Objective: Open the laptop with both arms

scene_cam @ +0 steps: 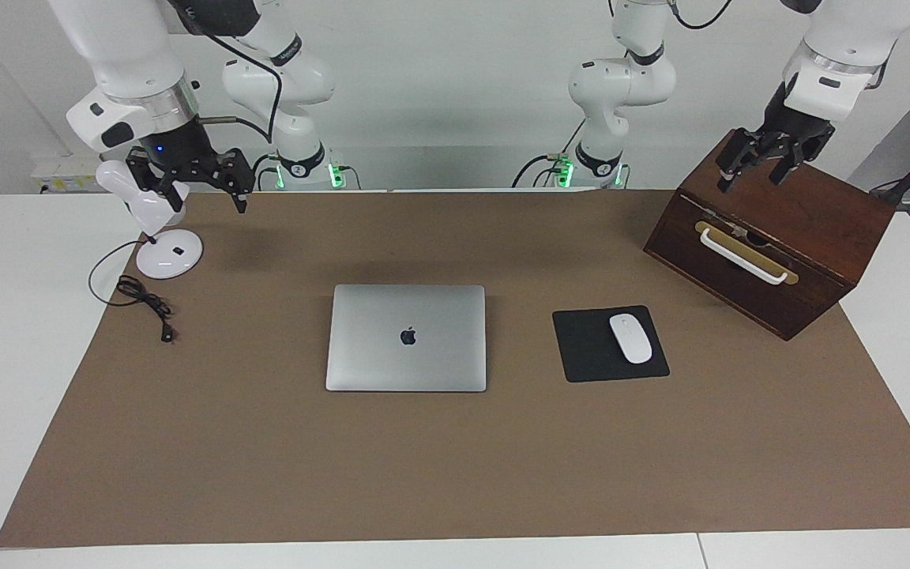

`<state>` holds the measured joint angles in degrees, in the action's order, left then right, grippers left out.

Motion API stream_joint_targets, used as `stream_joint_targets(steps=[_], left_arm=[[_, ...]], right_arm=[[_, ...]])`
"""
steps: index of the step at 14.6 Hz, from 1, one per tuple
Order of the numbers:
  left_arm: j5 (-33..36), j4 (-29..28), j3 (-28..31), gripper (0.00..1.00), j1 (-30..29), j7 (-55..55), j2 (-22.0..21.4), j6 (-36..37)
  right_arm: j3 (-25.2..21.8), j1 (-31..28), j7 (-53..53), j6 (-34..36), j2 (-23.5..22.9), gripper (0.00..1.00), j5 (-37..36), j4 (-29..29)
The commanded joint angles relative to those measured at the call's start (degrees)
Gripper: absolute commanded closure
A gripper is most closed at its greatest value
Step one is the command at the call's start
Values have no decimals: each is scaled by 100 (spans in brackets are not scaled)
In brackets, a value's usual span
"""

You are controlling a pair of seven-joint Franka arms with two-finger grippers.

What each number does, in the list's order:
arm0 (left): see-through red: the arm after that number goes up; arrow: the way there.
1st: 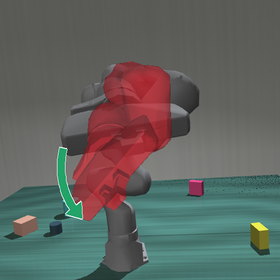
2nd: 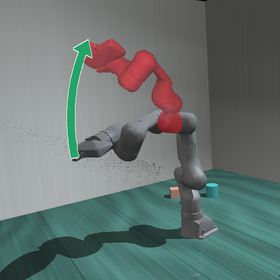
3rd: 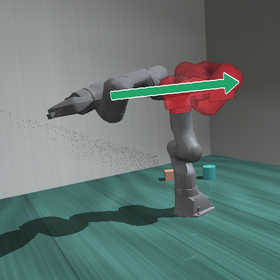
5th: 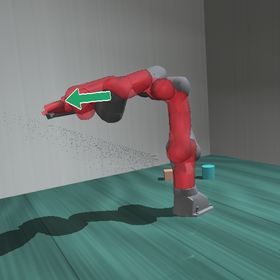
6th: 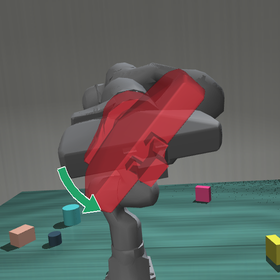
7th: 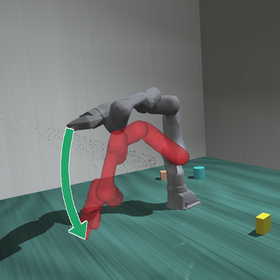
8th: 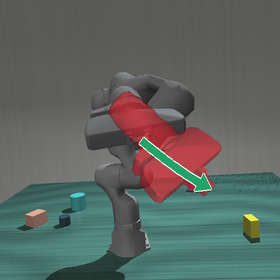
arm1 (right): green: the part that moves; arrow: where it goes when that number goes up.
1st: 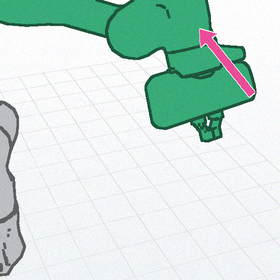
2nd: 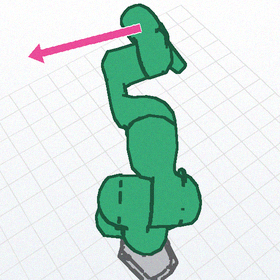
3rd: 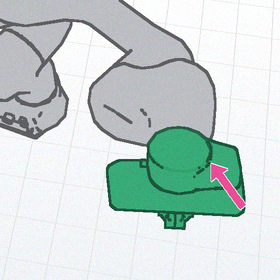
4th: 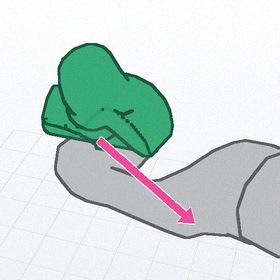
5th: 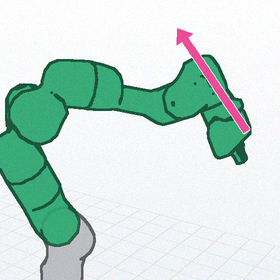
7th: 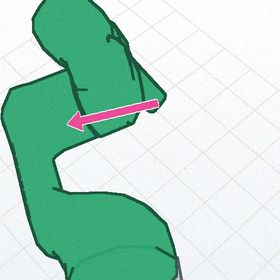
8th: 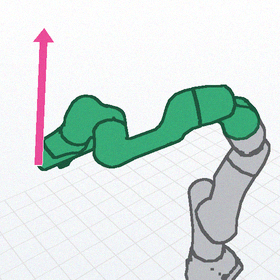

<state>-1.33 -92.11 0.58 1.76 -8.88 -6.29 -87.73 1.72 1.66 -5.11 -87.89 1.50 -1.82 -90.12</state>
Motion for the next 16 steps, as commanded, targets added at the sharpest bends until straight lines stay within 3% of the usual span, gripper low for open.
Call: stream_joint_targets(steps=[1, 16], left_arm=[[28, -70, -49, 0, -89, -44, -48, -16], [36, -61, -67, 0, -10, -44, -39, -33]], right_arm=[[39, -60, 71, -9, 8, 0, 59, -5], [39, -104, 221, -113, 25, 0, 50, -23]])
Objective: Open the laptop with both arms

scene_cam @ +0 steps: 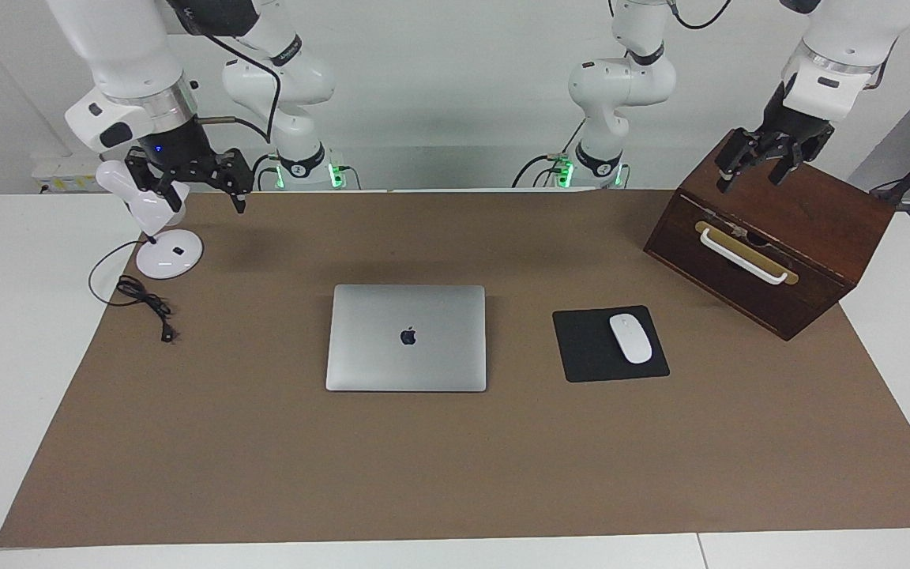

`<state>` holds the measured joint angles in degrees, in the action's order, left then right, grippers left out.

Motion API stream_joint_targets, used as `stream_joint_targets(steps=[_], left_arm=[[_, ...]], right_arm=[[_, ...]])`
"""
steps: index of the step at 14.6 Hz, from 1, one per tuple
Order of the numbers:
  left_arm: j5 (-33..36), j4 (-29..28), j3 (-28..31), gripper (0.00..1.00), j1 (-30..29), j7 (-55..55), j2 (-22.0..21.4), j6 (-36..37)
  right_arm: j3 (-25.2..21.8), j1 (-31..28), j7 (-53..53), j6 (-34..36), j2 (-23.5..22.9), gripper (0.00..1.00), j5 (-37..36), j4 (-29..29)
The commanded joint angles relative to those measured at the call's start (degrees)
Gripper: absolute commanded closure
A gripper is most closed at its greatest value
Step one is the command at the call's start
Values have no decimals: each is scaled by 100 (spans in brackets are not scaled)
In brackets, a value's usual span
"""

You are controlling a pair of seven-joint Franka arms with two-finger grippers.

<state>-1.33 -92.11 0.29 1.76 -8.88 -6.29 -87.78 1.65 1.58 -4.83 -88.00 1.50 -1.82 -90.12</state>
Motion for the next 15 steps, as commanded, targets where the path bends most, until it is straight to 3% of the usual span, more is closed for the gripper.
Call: stream_joint_targets(steps=[1, 6, 10, 13, 14, 15], left_arm=[[36, -61, -38, 0, -9, -53, -39, -46], [36, -61, -55, 0, -9, -35, -22, -186], [36, -97, -55, 0, 0, -44, -30, -318], [19, -114, -73, 3, 0, -96, -39, -301], [19, -114, -73, 23, 0, -105, -39, -266], [19, -114, -73, 56, -9, -105, -39, -248]], right_arm=[[46, -87, 202, -147, 25, 0, 41, -23], [37, -236, 412, -498, 139, 0, -3, -294], [38, -456, 772, -1657, 351, 0, 76, -936], [38, -623, 922, -2325, 316, 0, 575, -1252], [38, -658, 957, -2571, 316, 0, 777, -1427], [38, -685, 958, -2774, 316, 0, 1023, -1586]])
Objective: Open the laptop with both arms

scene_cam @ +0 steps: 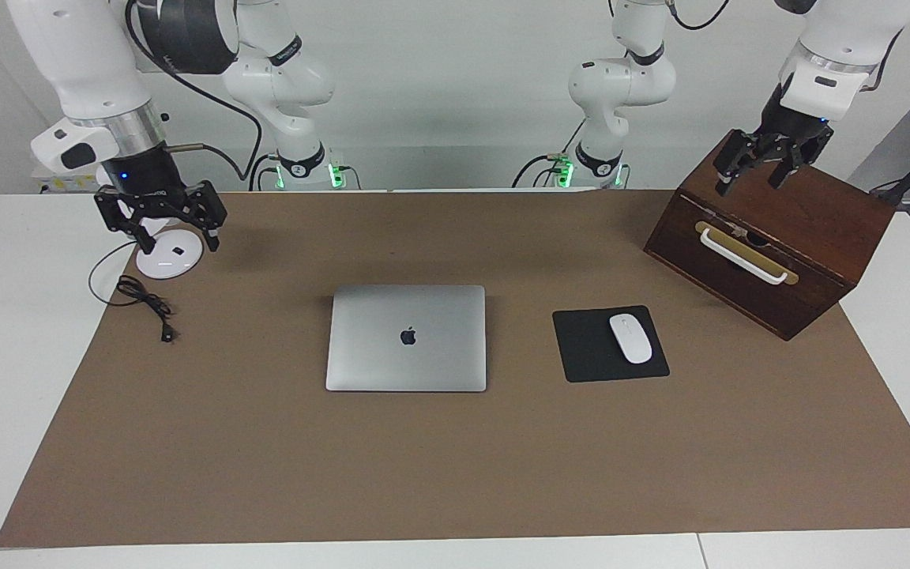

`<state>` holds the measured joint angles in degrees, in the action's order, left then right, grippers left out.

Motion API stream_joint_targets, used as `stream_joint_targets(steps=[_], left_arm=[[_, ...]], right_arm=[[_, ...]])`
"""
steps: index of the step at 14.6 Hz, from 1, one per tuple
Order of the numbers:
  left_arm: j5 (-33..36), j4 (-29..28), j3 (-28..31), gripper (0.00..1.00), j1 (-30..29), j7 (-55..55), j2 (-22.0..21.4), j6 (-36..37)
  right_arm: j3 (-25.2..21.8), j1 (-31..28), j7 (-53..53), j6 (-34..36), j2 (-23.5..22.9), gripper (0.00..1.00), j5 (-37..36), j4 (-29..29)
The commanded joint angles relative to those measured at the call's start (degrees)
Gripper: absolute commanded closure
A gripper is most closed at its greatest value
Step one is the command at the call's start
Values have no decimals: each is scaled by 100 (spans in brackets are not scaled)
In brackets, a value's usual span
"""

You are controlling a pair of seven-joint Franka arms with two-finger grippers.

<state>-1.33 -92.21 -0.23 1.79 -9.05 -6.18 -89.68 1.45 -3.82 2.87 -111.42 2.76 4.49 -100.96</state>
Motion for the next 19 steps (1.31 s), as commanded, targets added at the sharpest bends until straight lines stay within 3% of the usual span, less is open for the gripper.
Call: stream_joint_targets(steps=[1, 2, 11, 16, 19], left_arm=[[19, -104, -13, 87, -21, -88, -50, -49], [19, -104, -13, 100, -47, -80, -50, -32], [2, -332, -39, 100, 6, 245, -77, -742], [-130, -1630, -39, 100, 506, 404, -629, -2085], [-201, -2527, -39, 100, 901, 421, -955, -3043]], right_arm=[[48, -172, 161, -616, 190, 0, 717, -669], [48, -163, 109, -792, 190, 0, 964, -827], [66, 152, -979, -1865, 602, 1, 3197, -2400], [74, 706, -1831, -2411, 1156, 4, 4409, -3279], [83, 847, -2264, -2393, 1665, 4, 4508, -3780]])
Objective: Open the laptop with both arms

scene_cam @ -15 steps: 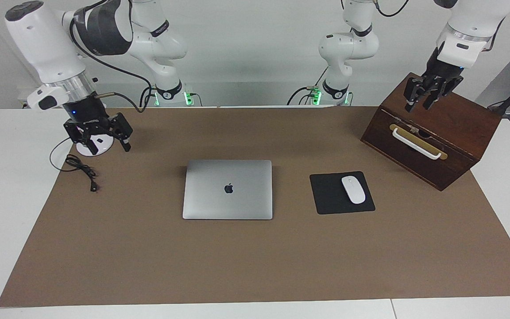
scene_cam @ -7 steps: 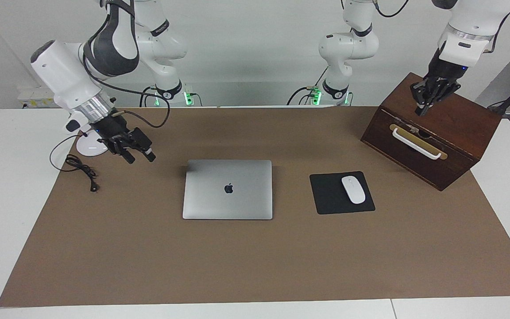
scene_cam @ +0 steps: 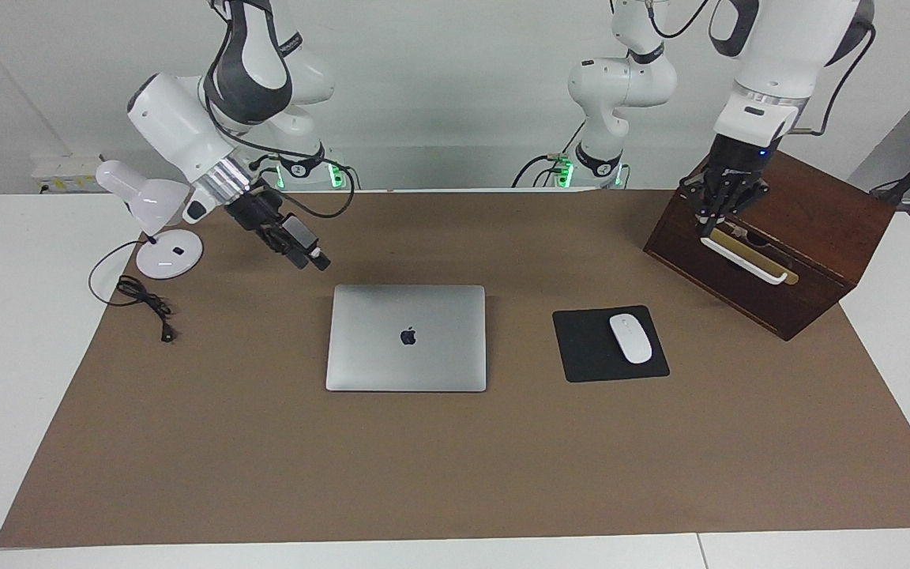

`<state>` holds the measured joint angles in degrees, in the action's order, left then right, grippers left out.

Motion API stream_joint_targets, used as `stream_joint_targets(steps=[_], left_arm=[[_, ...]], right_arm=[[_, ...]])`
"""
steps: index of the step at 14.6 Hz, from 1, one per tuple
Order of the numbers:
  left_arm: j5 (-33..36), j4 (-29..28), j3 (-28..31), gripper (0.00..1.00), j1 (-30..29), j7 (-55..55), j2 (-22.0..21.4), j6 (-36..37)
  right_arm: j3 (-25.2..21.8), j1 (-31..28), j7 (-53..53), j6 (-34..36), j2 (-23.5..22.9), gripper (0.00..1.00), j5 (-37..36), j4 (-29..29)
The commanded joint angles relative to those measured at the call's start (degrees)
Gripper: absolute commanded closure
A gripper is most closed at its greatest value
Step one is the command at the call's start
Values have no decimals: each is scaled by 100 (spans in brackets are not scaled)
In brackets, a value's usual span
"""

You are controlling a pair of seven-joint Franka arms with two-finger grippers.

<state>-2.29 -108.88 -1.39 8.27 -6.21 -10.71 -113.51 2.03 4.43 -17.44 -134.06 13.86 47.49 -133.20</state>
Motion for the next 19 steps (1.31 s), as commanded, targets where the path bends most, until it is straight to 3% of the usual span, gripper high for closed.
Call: stream_joint_targets(steps=[1, 4, 12, 15, 19], left_arm=[[-105, -1158, 77, 100, 368, 138, -580, -1038], [-105, -1915, 77, 100, 719, 181, -756, -1997], [-105, -3637, 77, 100, 1501, 261, -766, -4658], [-105, -4341, 77, 100, 1809, 261, -415, -6074], [-105, -4572, 86, 100, 2196, 269, 164, -7078]], right_arm=[[43, 23, -286, -147, 730, 4, 217, -732], [70, 32, -286, -279, 1145, 4, 217, -1172], [114, 717, -286, -1342, 1330, 5, 462, -1832], [123, 901, -286, -1693, 1181, 5, 472, -1920], [114, 1138, -85, -2132, 786, 5, 788, -1929]])
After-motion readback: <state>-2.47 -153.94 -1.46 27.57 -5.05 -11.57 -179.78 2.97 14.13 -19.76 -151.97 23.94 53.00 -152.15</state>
